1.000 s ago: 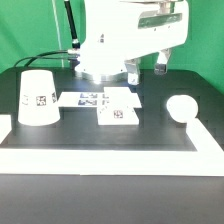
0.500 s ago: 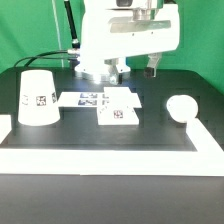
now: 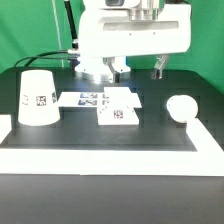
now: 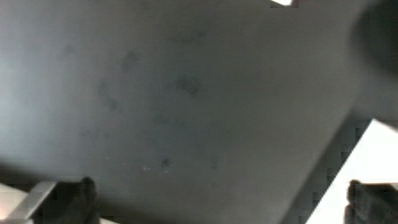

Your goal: Assemble lamp

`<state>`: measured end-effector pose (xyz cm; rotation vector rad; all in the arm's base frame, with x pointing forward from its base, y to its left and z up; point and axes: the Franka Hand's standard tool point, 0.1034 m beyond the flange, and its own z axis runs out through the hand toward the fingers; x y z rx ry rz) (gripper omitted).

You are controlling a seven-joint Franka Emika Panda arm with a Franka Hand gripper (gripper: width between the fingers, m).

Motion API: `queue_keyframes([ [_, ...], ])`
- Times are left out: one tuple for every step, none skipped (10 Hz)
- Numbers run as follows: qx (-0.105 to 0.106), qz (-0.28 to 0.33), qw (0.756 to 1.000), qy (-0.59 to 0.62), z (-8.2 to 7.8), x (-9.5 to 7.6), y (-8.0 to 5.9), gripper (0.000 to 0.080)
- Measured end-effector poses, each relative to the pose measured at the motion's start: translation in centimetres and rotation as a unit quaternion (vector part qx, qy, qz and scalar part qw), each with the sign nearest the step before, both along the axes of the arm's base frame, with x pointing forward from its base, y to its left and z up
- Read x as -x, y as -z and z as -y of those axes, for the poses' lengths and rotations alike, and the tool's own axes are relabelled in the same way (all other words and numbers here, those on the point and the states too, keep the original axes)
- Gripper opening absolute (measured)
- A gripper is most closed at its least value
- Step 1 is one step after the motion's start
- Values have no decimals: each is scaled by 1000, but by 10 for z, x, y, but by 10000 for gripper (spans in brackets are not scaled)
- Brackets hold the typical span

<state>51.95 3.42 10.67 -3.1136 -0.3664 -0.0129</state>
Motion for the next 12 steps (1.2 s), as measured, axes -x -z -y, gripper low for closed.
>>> queue_keyframes([
  [1,-4,1000,12,2,12,4,699],
  [2,-12,1000,17,4,25,7,699],
  [3,-20,1000,20,8,35,13,699],
  [1,-30,999,33,16,46,19,699],
  [2,-35,999,38,22,50,22,699],
  [3,-38,998,42,25,53,24,699],
  [2,-37,999,40,23,52,23,699],
  [3,-37,999,40,23,52,24,699],
  [3,-37,999,40,23,52,24,699],
  [3,-37,998,40,23,52,24,699],
  [3,-38,998,40,23,52,24,699],
  [3,-40,998,48,24,56,26,699],
])
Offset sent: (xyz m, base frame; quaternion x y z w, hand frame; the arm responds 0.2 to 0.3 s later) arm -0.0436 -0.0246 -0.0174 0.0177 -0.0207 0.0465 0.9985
